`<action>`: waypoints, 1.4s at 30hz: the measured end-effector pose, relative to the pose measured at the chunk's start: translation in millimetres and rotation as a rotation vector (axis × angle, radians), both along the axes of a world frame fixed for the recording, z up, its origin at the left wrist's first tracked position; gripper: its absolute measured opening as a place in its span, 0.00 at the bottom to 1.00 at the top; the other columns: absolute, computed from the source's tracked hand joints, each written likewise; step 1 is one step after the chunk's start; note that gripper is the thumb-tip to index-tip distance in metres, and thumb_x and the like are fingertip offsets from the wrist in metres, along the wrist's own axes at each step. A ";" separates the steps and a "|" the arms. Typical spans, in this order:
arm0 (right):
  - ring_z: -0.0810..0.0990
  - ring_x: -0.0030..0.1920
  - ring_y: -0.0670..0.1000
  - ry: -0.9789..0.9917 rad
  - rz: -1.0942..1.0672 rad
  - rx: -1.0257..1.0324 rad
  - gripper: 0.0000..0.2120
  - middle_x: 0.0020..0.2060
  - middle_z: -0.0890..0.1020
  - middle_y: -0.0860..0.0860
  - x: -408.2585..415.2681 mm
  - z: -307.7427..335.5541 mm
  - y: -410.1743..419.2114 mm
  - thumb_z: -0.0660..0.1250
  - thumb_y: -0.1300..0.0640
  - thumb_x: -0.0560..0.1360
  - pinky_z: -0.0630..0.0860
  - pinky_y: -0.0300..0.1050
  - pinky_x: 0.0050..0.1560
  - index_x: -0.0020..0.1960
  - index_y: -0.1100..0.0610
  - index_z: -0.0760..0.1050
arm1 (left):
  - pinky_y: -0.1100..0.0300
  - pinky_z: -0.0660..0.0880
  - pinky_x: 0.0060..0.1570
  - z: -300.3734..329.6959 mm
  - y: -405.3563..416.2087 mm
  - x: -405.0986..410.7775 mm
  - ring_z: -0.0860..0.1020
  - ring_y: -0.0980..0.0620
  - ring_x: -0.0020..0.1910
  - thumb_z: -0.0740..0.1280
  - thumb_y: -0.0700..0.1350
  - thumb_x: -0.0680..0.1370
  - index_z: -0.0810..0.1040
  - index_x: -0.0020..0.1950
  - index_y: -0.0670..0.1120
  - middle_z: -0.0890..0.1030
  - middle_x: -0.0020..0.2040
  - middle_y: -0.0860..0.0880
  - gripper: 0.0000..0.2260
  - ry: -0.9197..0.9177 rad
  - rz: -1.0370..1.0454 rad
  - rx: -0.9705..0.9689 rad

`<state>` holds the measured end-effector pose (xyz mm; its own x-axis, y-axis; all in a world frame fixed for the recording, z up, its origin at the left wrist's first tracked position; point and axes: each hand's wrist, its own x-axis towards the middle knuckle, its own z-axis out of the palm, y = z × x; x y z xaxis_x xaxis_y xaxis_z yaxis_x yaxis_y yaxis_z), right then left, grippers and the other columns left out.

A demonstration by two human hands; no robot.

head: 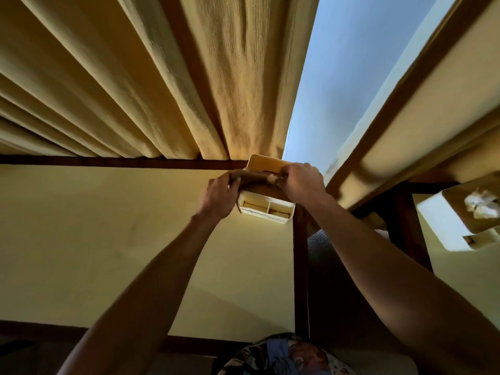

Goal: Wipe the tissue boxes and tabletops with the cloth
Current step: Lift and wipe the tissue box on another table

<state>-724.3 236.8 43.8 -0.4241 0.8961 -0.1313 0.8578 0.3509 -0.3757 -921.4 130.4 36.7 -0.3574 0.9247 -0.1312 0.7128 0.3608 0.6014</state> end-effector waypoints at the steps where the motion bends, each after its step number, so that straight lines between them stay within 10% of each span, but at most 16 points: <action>1: 0.82 0.47 0.58 0.009 0.004 0.019 0.09 0.47 0.84 0.53 -2.5 -1.0 -9.0 0.68 0.49 0.80 0.75 0.48 0.43 0.53 0.50 0.85 | 0.58 0.79 0.44 6.1 3.9 1.7 0.82 0.50 0.48 0.59 0.52 0.86 0.80 0.65 0.50 0.85 0.51 0.48 0.14 -0.067 0.110 -0.011; 9: 0.82 0.63 0.55 0.101 0.105 0.159 0.16 0.63 0.84 0.49 5.7 -4.6 -54.9 0.72 0.55 0.78 0.79 0.60 0.64 0.65 0.54 0.81 | 0.66 0.73 0.38 49.3 26.5 19.0 0.78 0.56 0.42 0.61 0.48 0.86 0.81 0.59 0.43 0.80 0.44 0.50 0.13 -0.330 0.263 0.171; 14: 0.83 0.52 0.52 0.214 -0.019 0.033 0.13 0.55 0.86 0.52 20.8 22.9 -33.0 0.67 0.54 0.81 0.78 0.46 0.52 0.63 0.56 0.81 | 0.76 0.70 0.44 79.7 40.1 31.9 0.76 0.59 0.52 0.60 0.47 0.87 0.78 0.68 0.47 0.80 0.56 0.51 0.13 -0.362 0.020 0.191; 17: 0.86 0.43 0.53 0.759 -0.401 -0.507 0.16 0.47 0.88 0.56 33.1 52.2 -16.2 0.63 0.49 0.84 0.81 0.48 0.51 0.55 0.60 0.83 | 0.71 0.71 0.53 92.2 49.4 46.0 0.76 0.56 0.58 0.60 0.47 0.87 0.76 0.71 0.46 0.81 0.62 0.49 0.14 -0.311 -0.038 0.225; 21: 0.86 0.56 0.65 1.130 -0.557 -1.091 0.28 0.56 0.86 0.63 46.7 76.7 9.6 0.63 0.37 0.81 0.81 0.63 0.60 0.63 0.61 0.78 | 0.62 0.78 0.55 91.4 53.4 75.7 0.81 0.57 0.56 0.62 0.48 0.86 0.78 0.69 0.51 0.84 0.58 0.54 0.13 -0.264 -0.288 0.222; 27: 0.85 0.56 0.59 0.844 -0.612 -0.569 0.07 0.47 0.86 0.55 56.0 61.6 34.2 0.64 0.59 0.80 0.81 0.56 0.62 0.48 0.55 0.81 | 0.55 0.80 0.62 63.2 54.0 86.6 0.82 0.61 0.60 0.67 0.49 0.84 0.82 0.67 0.52 0.85 0.59 0.56 0.12 -0.511 -0.276 0.280; 35: 0.79 0.46 0.57 0.402 -0.203 0.116 0.05 0.46 0.82 0.58 48.8 31.7 22.1 0.63 0.60 0.83 0.67 0.44 0.45 0.54 0.58 0.77 | 0.48 0.77 0.64 -7.1 37.1 65.7 0.76 0.49 0.67 0.70 0.52 0.79 0.79 0.68 0.57 0.78 0.70 0.55 0.17 0.063 -0.242 0.061; 42: 0.70 0.77 0.60 0.076 0.196 0.215 0.29 0.74 0.75 0.58 57.4 -56.8 -44.9 0.72 0.70 0.72 0.79 0.56 0.65 0.73 0.62 0.76 | 0.47 0.79 0.56 -34.0 32.1 53.2 0.81 0.43 0.61 0.66 0.52 0.83 0.77 0.71 0.53 0.76 0.73 0.50 0.17 0.196 -0.135 0.028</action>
